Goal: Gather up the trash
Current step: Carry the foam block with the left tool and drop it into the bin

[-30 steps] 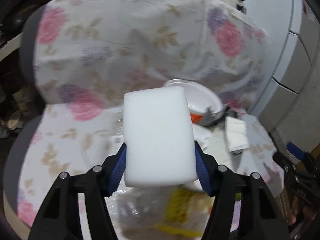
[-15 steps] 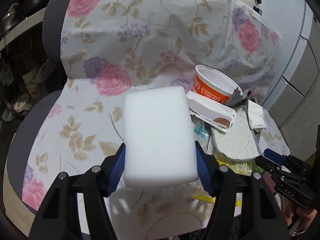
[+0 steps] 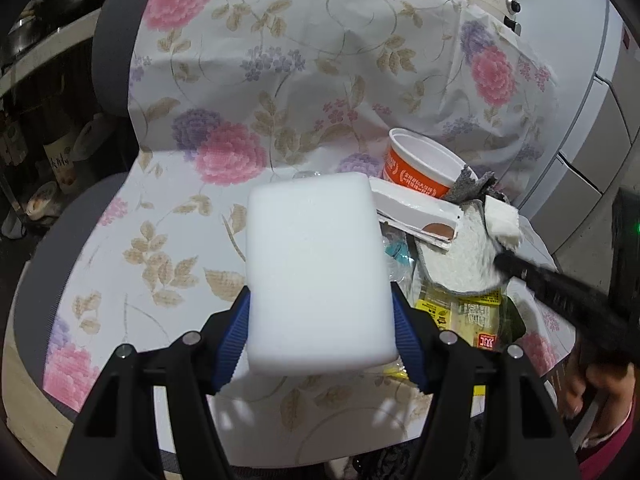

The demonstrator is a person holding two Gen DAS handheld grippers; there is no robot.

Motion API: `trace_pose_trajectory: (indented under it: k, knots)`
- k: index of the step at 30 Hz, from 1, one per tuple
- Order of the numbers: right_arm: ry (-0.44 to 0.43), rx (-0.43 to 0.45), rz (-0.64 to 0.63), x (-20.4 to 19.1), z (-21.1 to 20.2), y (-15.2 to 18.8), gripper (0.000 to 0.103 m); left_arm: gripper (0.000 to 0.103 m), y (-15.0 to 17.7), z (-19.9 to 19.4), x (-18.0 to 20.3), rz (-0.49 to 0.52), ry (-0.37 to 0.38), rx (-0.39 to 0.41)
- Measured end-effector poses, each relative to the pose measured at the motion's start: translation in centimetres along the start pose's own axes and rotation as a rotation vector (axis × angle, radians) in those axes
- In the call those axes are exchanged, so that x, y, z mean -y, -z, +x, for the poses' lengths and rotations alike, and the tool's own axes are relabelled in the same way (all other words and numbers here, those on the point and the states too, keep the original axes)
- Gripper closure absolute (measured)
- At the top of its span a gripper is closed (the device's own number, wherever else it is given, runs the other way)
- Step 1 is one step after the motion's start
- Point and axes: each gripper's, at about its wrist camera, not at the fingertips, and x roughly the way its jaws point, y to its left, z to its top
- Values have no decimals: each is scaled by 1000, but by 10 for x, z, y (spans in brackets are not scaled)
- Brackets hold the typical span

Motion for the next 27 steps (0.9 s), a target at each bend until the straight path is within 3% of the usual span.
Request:
trace_pose_trajectory:
  k: [7,13,19,27]
  knots:
    - [-24,141,-64,-15,-61,-23,99,39,-1,-34,7,12,1,58]
    - [-14,209,-63,-3,-121,3,99,39,11,-55,24,34,42,64]
    - [38,234,-13,31,-172,49,99,39,33,-63,80,146,163,56]
    - [219,251,78,88,-240,120,99,39,74,-54,187,342,367,3]
